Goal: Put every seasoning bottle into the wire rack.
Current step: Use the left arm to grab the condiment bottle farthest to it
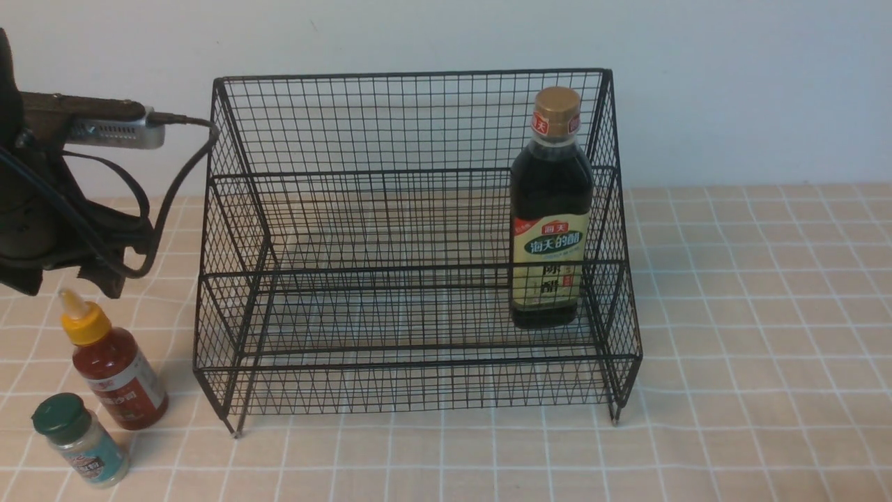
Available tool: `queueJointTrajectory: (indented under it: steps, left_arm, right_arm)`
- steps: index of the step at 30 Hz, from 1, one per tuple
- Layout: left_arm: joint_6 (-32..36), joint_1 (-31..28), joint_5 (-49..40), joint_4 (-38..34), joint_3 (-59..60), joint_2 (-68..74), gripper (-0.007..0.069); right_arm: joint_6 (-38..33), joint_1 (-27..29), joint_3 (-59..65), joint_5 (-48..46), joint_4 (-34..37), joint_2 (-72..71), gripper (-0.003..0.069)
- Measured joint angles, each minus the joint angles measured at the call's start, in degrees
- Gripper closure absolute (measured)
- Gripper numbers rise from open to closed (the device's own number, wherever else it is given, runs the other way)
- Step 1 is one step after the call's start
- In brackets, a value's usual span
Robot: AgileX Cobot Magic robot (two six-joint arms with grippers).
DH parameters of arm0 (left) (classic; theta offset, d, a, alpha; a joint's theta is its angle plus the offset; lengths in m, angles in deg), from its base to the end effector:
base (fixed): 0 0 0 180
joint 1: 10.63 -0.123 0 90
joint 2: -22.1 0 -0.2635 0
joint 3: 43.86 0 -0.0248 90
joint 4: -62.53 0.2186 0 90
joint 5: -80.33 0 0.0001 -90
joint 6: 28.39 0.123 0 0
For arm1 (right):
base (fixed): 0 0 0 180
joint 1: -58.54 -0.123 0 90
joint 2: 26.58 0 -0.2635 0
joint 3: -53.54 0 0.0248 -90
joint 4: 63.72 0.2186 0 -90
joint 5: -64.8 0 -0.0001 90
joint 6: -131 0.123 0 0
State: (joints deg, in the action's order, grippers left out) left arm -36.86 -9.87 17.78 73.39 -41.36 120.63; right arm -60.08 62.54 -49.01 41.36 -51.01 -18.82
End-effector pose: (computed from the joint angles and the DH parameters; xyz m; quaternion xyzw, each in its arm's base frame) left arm 0.2937 0.0167 0.2500 -0.0351 0.9852 0.0776 0.1489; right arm 0.0717 0.0058 0.1633 0.0069 0.8093 0.0181 0.5871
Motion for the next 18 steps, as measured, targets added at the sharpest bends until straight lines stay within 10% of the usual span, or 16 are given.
queueJointTrajectory:
  steps: [18]
  left_arm:
    - [0.00, -0.47, -1.01, 0.14, 0.00, 5.42, 0.0135]
  right_arm:
    - [-0.09, 0.00, 0.00, 0.00, 0.00, 0.00, 0.0673]
